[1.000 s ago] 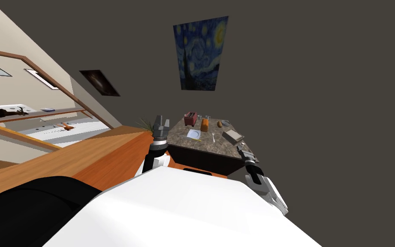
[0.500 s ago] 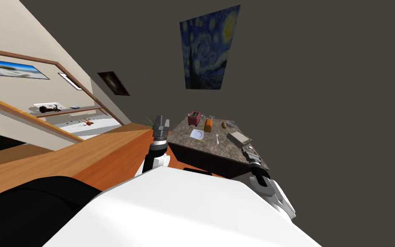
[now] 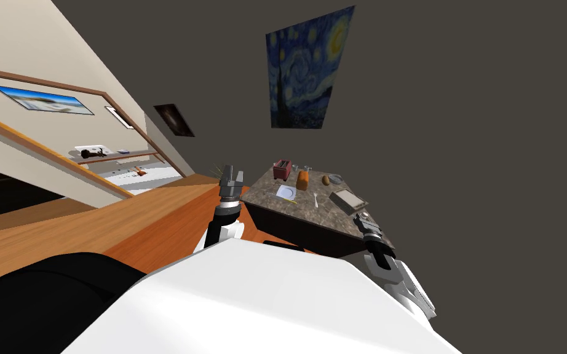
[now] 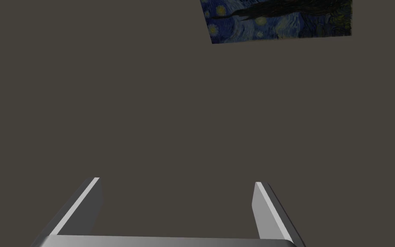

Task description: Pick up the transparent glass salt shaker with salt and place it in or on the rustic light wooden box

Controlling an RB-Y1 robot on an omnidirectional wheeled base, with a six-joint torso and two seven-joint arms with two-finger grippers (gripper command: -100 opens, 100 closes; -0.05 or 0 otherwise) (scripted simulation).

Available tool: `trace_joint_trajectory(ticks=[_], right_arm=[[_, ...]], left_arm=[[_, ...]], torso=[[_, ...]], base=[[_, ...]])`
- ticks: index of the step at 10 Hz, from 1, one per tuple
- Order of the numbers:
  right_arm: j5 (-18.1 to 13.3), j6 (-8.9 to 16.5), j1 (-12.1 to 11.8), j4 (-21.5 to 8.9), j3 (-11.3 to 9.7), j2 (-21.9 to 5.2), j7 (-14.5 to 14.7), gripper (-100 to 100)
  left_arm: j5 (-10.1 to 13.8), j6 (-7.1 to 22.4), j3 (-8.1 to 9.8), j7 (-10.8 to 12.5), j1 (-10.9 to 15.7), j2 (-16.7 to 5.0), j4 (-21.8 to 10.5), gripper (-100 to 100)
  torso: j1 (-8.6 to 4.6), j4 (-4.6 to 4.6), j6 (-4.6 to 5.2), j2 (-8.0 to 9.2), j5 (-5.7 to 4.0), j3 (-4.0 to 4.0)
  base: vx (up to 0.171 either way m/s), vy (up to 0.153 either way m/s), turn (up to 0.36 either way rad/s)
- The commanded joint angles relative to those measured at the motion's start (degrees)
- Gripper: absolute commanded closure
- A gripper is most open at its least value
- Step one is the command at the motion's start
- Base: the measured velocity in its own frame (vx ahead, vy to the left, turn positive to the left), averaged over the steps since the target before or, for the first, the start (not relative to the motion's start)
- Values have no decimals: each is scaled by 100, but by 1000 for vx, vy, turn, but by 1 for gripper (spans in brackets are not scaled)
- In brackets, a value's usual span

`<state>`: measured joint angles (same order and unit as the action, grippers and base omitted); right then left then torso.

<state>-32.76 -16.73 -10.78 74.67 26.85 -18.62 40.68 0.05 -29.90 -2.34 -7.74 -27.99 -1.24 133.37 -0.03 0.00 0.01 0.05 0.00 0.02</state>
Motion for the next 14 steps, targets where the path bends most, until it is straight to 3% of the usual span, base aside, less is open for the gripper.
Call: trace_joint_trajectory(ticks=[1, 3, 4, 5, 8, 10, 11, 12, 14], right_arm=[[0, 0, 0, 0, 0, 0, 0, 100], [-1, -1, 0, 0, -1, 0, 1, 100], [-1, -1, 0, 0, -1, -1, 2, 0], [-63, 18, -69, 177, -154, 143, 56, 100], [-183, 145, -171, 567, -525, 358, 94, 100], [-193, 184, -175, 618, -551, 374, 98, 100], [-196, 188, -182, 636, -564, 376, 95, 0], [-235, 283, -90, 643, -601, 346, 130, 100], [-272, 405, 10, 655, -628, 304, 156, 100]], left_arm=[[0, 0, 0, 0, 0, 0, 0, 0], [0, 0, 0, 0, 0, 0, 0, 0], [0, 0, 0, 0, 0, 0, 0, 0], [0, 0, 0, 0, 0, 0, 0, 0], [0, 0, 1, 0, -1, 0, 0, 0], [0, 0, 1, 0, 0, 0, 0, 0], [0, 0, 0, 0, 0, 0, 0, 0], [0, 0, 0, 0, 0, 0, 0, 0], [0, 1, 0, 0, 3, 0, -1, 0]], torso=[[0, 0, 0, 0, 0, 0], [-2, 0, 1, -2, -1, -1], [-2, 0, 1, -2, -1, -1], [-2, 0, 1, -1, -1, -1], [-21, -6, 13, -1, -10, -3], [-23, -10, 8, -3, -15, -6], [-18, -10, 6, -2, -16, -6], [-16, -10, 6, -2, -16, -6], [-29, -3, 0, 61, -24, 26]], base=[[0, 0, 0], [0, 0, 0], [0, 0, 0], [14, -40, -255], [21, -49, -217], [13, -27, -80], [0, 0, 0], [-140, -30, 122], [-208, -51, 122]])
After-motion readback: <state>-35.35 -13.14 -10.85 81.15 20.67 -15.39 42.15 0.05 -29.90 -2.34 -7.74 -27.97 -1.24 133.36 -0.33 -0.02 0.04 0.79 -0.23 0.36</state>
